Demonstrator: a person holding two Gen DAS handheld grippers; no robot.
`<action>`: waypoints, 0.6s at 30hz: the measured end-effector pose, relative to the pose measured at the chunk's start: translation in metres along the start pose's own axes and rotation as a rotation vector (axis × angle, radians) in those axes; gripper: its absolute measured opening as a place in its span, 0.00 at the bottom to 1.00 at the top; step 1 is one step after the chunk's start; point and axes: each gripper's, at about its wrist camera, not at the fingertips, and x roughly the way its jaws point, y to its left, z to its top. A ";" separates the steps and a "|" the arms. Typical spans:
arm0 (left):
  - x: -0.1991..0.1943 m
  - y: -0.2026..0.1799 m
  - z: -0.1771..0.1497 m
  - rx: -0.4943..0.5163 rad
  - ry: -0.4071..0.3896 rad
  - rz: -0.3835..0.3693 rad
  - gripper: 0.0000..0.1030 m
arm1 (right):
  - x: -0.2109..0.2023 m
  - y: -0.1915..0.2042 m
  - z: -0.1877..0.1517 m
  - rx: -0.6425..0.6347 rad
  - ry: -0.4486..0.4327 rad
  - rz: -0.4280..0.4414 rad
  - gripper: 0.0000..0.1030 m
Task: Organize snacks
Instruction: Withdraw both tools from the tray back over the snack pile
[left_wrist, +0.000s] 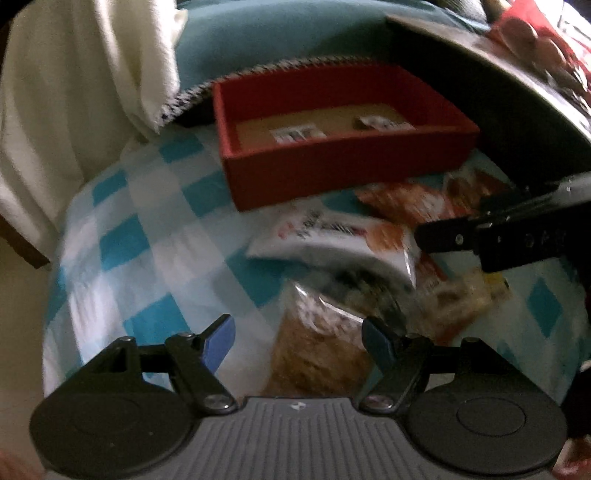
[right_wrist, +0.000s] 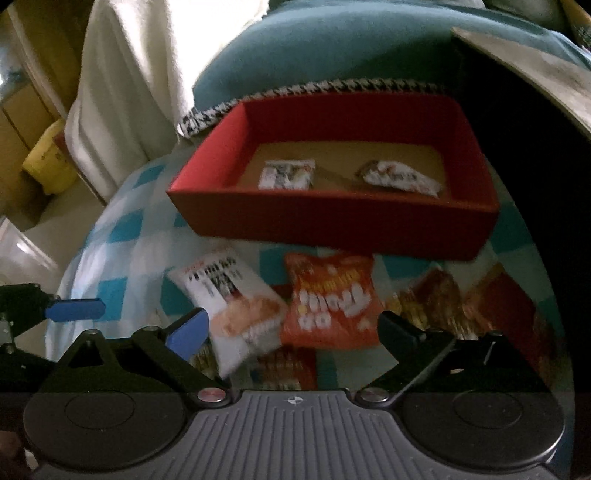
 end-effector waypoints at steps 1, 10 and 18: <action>0.001 -0.003 -0.002 0.018 0.003 0.001 0.68 | -0.001 -0.003 -0.004 0.009 0.009 0.004 1.00; 0.013 -0.018 -0.009 0.081 0.050 -0.001 0.68 | -0.023 -0.031 -0.051 0.112 0.063 -0.031 1.00; 0.023 -0.026 -0.017 0.105 0.086 0.020 0.68 | -0.029 -0.038 -0.085 0.113 0.122 -0.065 1.00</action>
